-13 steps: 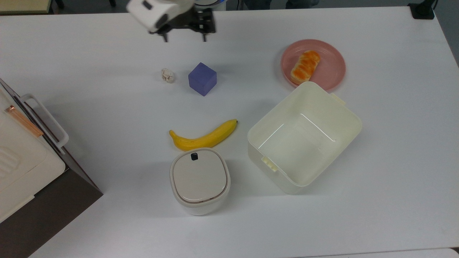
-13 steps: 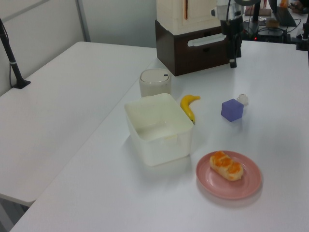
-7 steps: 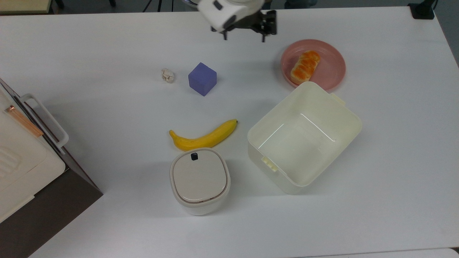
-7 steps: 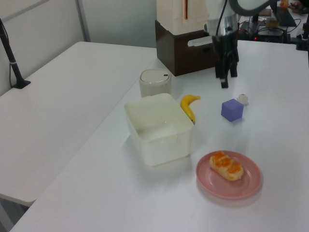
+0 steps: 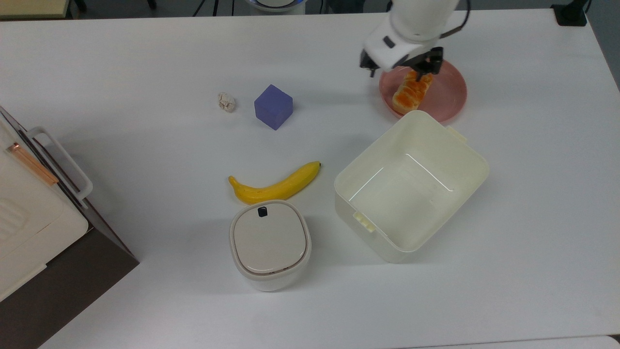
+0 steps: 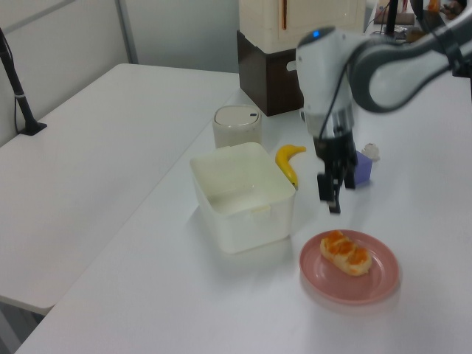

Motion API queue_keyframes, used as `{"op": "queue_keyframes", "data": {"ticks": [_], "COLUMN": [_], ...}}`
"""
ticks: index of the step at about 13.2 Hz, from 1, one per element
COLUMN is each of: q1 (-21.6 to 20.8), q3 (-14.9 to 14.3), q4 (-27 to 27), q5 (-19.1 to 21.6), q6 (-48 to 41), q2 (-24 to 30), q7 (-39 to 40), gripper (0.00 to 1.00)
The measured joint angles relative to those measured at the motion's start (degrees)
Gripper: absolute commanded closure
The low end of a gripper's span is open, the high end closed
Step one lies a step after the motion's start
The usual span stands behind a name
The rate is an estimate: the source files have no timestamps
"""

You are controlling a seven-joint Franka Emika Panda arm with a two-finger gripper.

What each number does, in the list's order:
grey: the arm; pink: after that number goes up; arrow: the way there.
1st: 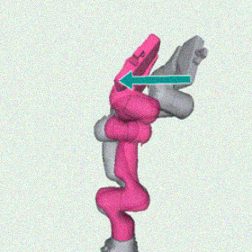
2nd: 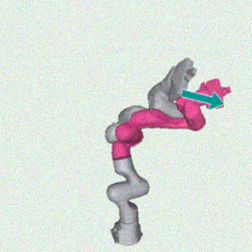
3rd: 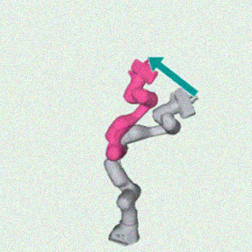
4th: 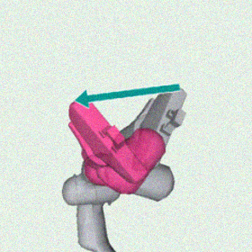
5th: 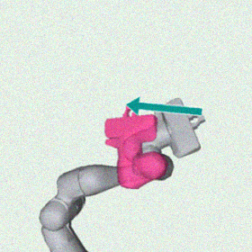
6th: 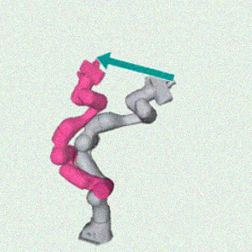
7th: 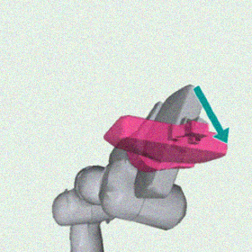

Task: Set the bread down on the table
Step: 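Move the gripper over the bread roll on the pink plate, then lower the gripper and close it on the bread roll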

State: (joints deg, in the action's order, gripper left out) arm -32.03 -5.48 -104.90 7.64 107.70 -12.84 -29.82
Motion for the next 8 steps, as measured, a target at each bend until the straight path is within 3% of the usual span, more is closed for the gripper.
{"op": "queue_keyframes", "data": {"ticks": [3,7,8], "q1": [-5.4,-7.3,-7.4], "q3": [0.0,0.0,0.0], "q4": [-1.2,-1.1,-1.1], "q5": [0.0,0.0,0.0], "q6": [8.1,11.9,12.0], "q2": [-2.9,-6.9,-7.1], "q7": [-10.6,-16.2,-16.5], "gripper": [0.0,0.0,0.14]}}
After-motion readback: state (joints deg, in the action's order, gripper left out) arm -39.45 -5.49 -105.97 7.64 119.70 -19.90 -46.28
